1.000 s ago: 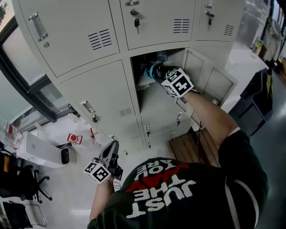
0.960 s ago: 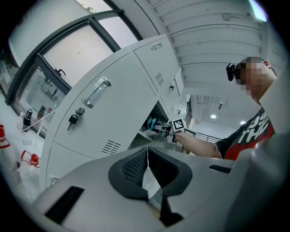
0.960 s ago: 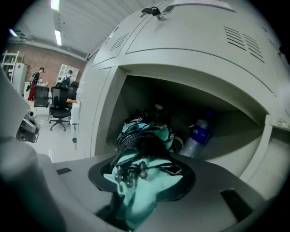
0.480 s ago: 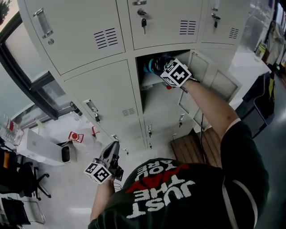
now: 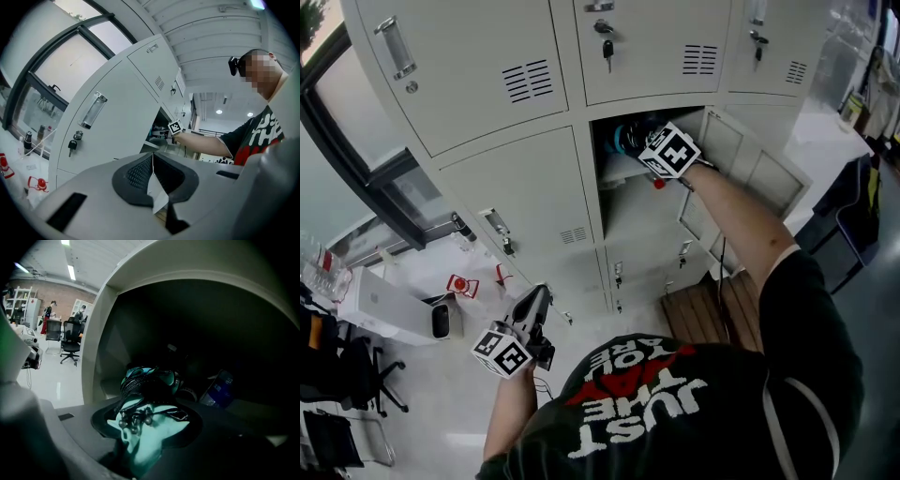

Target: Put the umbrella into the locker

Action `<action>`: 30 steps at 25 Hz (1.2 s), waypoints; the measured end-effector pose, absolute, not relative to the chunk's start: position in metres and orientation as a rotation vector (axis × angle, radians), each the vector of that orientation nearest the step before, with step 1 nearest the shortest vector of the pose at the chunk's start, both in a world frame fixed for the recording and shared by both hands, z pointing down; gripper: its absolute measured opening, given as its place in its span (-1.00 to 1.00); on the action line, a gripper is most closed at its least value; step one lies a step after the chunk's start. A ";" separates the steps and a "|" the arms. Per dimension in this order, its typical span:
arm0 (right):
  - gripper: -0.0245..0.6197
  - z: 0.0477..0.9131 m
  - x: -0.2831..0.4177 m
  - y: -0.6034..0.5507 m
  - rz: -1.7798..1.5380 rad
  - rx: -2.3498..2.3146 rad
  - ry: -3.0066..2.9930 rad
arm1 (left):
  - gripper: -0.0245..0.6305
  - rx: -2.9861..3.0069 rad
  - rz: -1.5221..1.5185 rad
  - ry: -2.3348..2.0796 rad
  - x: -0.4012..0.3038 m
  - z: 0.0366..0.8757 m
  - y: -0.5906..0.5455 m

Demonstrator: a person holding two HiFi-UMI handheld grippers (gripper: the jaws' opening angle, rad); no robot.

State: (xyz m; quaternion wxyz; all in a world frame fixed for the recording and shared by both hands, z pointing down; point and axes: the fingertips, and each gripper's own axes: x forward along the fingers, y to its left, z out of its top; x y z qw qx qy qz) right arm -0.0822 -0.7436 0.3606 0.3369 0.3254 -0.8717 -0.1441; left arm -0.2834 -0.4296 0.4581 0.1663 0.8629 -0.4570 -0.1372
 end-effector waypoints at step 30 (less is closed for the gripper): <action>-0.05 0.379 -0.074 -0.797 -0.263 0.934 -2.188 | -0.88 2.503 -0.366 -1.219 -0.259 0.450 -0.440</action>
